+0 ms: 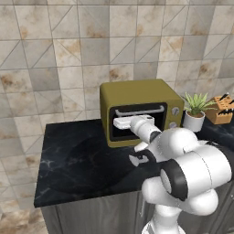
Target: Pull the toaster oven rack outwards. Pick up the baguette from the plate and place it on the toaster oven rack. Close the toaster oven door fully and set the temperature to the lowest setting.
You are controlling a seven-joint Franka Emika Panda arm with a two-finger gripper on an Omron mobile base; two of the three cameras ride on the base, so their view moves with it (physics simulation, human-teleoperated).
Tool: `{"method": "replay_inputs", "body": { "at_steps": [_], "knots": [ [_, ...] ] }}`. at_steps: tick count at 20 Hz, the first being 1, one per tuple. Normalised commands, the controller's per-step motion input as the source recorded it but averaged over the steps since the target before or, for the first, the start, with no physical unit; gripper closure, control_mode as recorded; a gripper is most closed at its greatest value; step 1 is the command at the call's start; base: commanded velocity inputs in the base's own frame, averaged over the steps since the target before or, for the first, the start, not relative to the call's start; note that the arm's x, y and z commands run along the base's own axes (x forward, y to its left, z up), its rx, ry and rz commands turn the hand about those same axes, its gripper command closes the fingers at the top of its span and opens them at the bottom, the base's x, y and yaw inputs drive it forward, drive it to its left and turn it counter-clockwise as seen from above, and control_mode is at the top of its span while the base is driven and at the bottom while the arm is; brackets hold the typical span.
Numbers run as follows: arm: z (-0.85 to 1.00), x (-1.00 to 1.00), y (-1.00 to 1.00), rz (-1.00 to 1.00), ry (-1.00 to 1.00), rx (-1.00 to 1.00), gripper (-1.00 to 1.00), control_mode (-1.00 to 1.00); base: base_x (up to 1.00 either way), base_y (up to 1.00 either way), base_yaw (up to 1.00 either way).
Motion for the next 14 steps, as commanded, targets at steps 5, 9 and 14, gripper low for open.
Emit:
{"method": "replay_inputs", "body": {
  "at_steps": [5, 9, 14],
  "knots": [
    [1.00, 0.11, -0.19, 0.18, 0.00, 0.00, -1.00, -1.00, 0.00, 0.00, 0.00],
    [1.00, 0.00, -0.19, 0.12, 0.00, 0.00, -1.00, -1.00, 0.00, 0.00, 0.00],
    [1.00, 0.00, -0.20, 0.02, 0.01, -0.04, -1.00, -1.00, 0.00, 0.00, 0.00]
  ]
}}
